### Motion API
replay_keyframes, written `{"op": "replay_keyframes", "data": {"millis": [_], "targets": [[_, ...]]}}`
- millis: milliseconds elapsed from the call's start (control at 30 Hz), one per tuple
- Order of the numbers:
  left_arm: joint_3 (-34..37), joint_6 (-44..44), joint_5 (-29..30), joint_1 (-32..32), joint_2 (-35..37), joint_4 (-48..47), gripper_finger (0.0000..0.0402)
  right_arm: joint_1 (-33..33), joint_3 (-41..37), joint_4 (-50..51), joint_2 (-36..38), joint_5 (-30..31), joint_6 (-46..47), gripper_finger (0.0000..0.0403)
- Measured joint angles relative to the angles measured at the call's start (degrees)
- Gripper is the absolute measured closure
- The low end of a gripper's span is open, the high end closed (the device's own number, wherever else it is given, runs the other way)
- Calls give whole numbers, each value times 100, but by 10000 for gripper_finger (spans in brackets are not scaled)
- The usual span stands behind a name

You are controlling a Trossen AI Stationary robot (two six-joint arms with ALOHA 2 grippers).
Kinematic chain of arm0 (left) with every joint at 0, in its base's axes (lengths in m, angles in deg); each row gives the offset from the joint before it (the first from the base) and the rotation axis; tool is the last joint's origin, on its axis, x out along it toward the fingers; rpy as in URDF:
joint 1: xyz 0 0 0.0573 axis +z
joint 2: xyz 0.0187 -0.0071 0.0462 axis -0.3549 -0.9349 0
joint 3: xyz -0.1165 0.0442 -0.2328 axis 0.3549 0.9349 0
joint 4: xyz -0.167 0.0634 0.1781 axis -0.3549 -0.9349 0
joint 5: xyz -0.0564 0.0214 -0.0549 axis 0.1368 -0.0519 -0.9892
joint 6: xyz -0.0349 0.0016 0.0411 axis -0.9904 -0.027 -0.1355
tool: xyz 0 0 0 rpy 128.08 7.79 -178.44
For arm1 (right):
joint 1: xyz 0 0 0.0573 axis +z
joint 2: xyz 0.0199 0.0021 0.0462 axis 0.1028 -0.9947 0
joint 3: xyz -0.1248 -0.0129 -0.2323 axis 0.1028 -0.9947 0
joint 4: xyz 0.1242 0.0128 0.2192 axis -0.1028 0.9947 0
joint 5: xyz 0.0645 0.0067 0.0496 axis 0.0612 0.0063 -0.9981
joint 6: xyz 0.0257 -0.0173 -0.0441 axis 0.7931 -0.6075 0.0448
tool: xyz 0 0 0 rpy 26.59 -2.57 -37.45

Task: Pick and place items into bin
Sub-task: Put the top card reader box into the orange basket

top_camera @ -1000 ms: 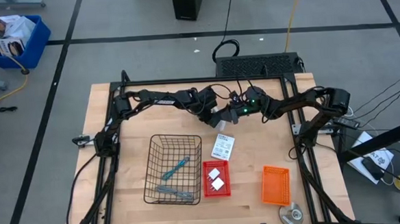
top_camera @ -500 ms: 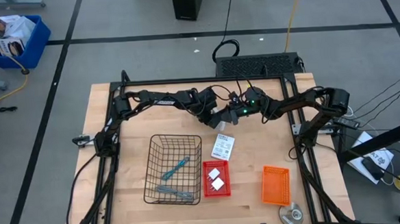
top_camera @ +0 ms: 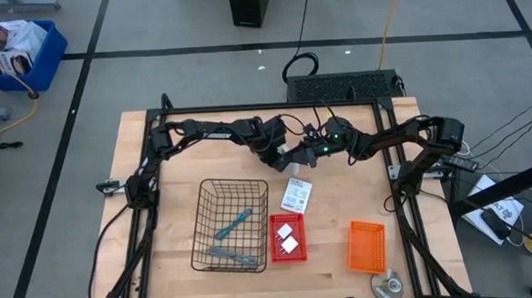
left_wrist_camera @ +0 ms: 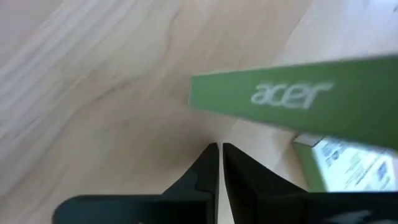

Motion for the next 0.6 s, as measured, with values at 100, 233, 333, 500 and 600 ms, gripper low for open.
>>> {"op": "replay_keyframes", "data": {"millis": [100, 233, 333, 500, 600], "targets": [[9, 143, 168, 11, 113, -232, 376, -2, 0, 30, 2, 13, -7, 193], [15, 207, 209, 39, 279, -342, 376, -2, 0, 75, 6, 24, -34, 193], [15, 268, 204, 76, 422, -410, 376, 9, -4, 52, 7, 39, -34, 193], [13, 376, 291, 118, 739, -624, 376, 32, -4, 27, 2, 17, -16, 193], [13, 422, 476, 118, 951, -802, 376, 31, -4, 23, 2, 20, -59, 193]]}}
